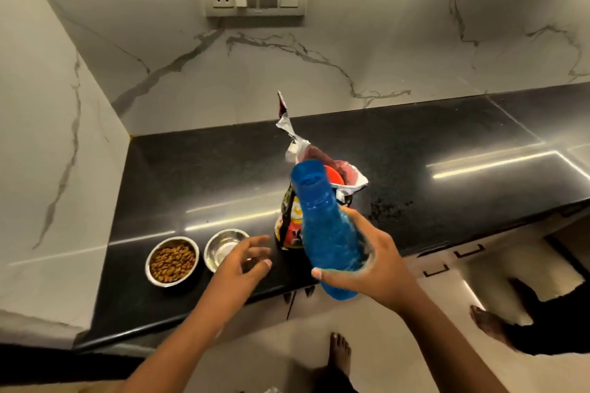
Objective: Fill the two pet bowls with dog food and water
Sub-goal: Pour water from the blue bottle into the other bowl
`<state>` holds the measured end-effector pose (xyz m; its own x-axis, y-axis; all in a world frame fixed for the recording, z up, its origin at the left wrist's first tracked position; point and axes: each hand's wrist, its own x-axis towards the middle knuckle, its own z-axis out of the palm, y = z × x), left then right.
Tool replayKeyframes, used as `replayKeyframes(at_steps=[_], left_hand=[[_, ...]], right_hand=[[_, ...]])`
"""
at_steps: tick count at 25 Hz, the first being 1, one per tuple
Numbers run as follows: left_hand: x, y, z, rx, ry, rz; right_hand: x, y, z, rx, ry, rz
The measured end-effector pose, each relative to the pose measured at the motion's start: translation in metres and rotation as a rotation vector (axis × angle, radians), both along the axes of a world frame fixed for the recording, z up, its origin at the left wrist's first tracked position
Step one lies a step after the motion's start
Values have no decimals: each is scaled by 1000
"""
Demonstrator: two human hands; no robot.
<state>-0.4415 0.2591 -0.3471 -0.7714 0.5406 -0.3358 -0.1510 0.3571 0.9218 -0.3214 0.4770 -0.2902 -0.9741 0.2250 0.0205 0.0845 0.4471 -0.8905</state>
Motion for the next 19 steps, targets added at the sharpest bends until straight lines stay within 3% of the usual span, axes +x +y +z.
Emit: replayKeyframes(at_steps=[6,11,19], left_hand=[[-19,-53,-38,-36,-198,178],[-20,-70,-52,-78,-213,206],[-26,-73,-63,-139,-209,196]], right_hand=[[-22,-37,-24,449,-227,80],[-42,-37,-61,589,-427,169],[-58,-29,-94,779,-512,211]])
